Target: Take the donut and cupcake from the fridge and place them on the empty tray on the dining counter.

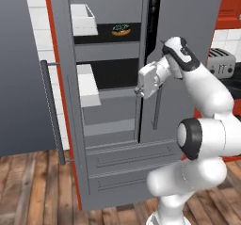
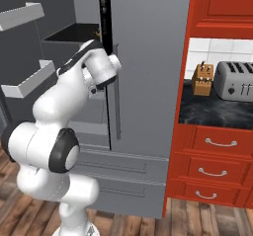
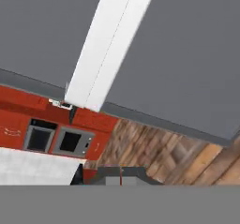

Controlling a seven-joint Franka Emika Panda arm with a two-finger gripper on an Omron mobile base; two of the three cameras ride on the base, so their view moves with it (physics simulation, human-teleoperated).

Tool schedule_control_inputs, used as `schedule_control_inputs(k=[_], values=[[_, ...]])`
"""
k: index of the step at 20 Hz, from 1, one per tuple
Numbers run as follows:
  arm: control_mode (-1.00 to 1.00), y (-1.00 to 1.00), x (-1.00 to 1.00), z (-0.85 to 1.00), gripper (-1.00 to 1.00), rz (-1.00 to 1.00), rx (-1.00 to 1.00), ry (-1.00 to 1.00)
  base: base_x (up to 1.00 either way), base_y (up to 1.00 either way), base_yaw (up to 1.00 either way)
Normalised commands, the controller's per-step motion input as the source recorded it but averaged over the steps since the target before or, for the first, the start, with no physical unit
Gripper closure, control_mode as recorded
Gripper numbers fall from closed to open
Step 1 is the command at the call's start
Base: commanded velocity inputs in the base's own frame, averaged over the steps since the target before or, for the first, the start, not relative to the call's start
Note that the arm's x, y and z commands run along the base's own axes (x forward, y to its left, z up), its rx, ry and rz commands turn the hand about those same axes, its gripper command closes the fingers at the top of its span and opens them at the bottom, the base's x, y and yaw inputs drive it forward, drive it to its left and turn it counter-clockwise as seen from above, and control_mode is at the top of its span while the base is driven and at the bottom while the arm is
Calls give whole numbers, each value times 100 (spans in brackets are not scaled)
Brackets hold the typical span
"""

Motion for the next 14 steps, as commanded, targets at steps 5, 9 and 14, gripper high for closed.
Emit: schedule_control_inputs(k=[5,9,14], values=[[-100,-100,-24,-64,100,-17,-66,-56,0,0,0],[-100,-76,6,-54,100,-24,-57,-67,0,0,0],[-100,-26,46,-7,100,-36,-27,-54,0,0,0]])
